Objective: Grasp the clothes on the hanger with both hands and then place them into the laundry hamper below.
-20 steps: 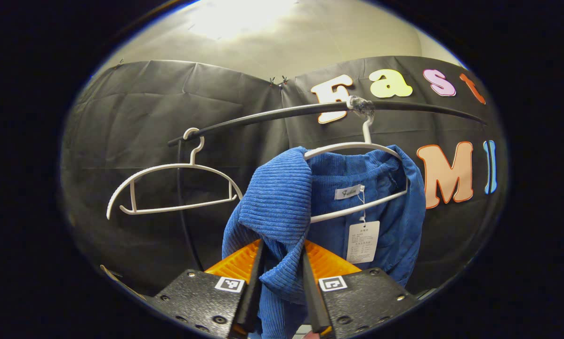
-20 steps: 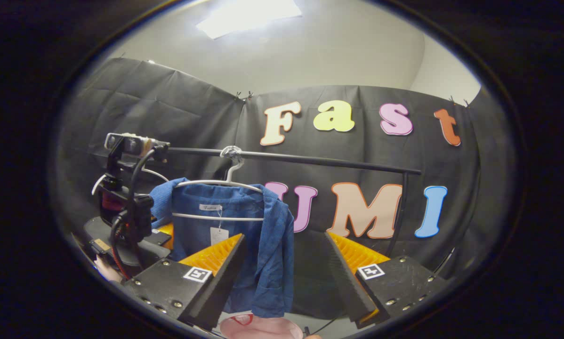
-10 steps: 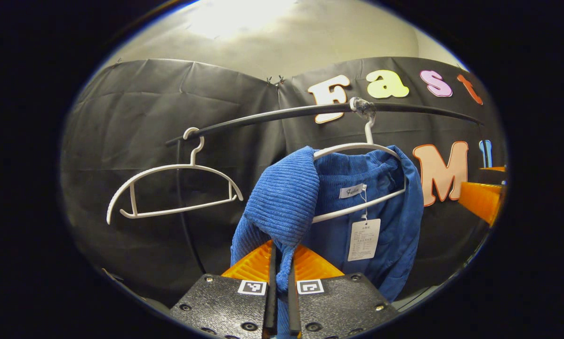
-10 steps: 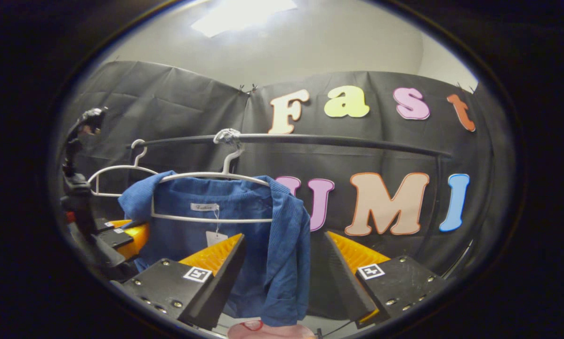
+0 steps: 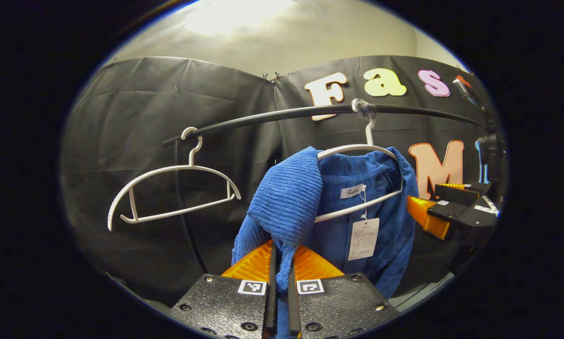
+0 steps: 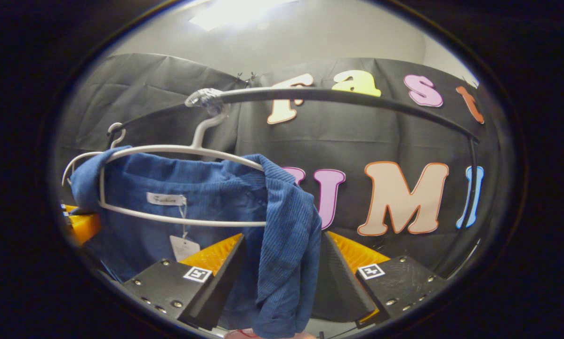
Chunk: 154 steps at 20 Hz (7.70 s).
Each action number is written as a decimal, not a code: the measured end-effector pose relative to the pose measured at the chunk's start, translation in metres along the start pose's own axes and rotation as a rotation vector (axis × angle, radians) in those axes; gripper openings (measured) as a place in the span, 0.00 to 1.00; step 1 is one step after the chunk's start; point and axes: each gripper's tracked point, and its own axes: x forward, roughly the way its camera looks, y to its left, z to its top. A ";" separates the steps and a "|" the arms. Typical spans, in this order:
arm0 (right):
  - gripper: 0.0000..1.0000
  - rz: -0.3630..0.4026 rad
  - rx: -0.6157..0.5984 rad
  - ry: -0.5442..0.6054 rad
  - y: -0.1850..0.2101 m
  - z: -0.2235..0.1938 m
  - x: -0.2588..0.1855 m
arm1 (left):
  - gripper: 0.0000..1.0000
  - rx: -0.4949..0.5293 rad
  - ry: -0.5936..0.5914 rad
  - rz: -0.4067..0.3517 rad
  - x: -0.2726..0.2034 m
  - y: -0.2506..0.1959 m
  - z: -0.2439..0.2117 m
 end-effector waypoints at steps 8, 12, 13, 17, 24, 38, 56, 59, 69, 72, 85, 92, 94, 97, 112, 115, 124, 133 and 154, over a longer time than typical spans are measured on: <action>0.97 0.004 0.032 0.063 0.008 -0.037 0.038 | 0.10 0.026 0.007 0.003 -0.003 0.005 0.000; 0.77 0.000 0.031 0.099 0.007 -0.050 0.046 | 0.10 0.034 0.006 0.015 -0.004 0.007 0.001; 0.73 -0.004 0.023 0.101 0.004 -0.050 0.045 | 0.10 0.034 0.007 0.018 -0.003 0.006 0.000; 0.47 -0.014 -0.014 0.122 -0.001 -0.058 0.048 | 0.10 0.031 0.006 0.027 -0.005 0.007 0.001; 0.05 -0.083 -0.025 0.157 -0.026 -0.055 0.045 | 0.08 0.021 0.018 0.009 -0.008 0.009 0.002; 0.05 -0.177 -0.024 0.081 -0.076 -0.013 0.043 | 0.09 -0.182 0.042 -0.137 -0.026 0.023 0.033; 0.05 -0.190 -0.022 0.004 -0.092 0.026 0.077 | 0.10 -0.197 0.013 -0.218 -0.036 0.066 0.063; 0.05 -0.183 -0.008 0.005 -0.092 0.025 0.082 | 0.10 -0.201 0.009 -0.211 -0.031 0.075 0.065; 0.05 -0.175 -0.004 0.028 -0.089 0.012 0.097 | 0.10 -0.233 0.042 -0.156 0.001 0.099 0.046; 0.05 -0.183 -0.008 0.039 -0.090 0.005 0.103 | 0.10 -0.230 0.055 -0.155 0.008 0.094 0.037; 0.05 -0.207 -0.004 0.162 -0.103 -0.067 0.095 | 0.10 -0.251 0.177 -0.137 0.034 0.078 -0.035; 0.05 -0.196 -0.014 0.255 -0.098 -0.117 0.065 | 0.10 -0.194 0.236 -0.130 0.023 0.077 -0.076; 0.05 -0.193 -0.014 0.281 -0.096 -0.128 0.054 | 0.10 -0.176 0.254 -0.137 0.019 0.073 -0.085; 0.08 -0.183 -0.011 0.305 -0.089 -0.140 0.035 | 0.10 -0.137 0.263 -0.162 0.004 0.064 -0.094; 0.05 -0.091 0.012 0.312 -0.032 -0.133 -0.055 | 0.10 -0.026 0.237 -0.519 -0.032 -0.066 -0.090; 0.05 -0.090 0.016 0.302 -0.029 -0.126 -0.067 | 0.11 -0.039 0.210 -0.597 -0.028 -0.101 -0.079; 0.05 -0.116 0.058 0.303 -0.031 -0.131 -0.087 | 0.09 -0.159 0.221 -0.781 -0.027 -0.185 -0.071; 0.05 -0.159 0.081 0.459 -0.043 -0.209 -0.102 | 0.10 -0.096 0.376 -0.844 -0.026 -0.219 -0.145; 0.05 -0.189 0.142 0.858 -0.047 -0.365 -0.156 | 0.11 0.150 0.814 -0.836 -0.054 -0.215 -0.326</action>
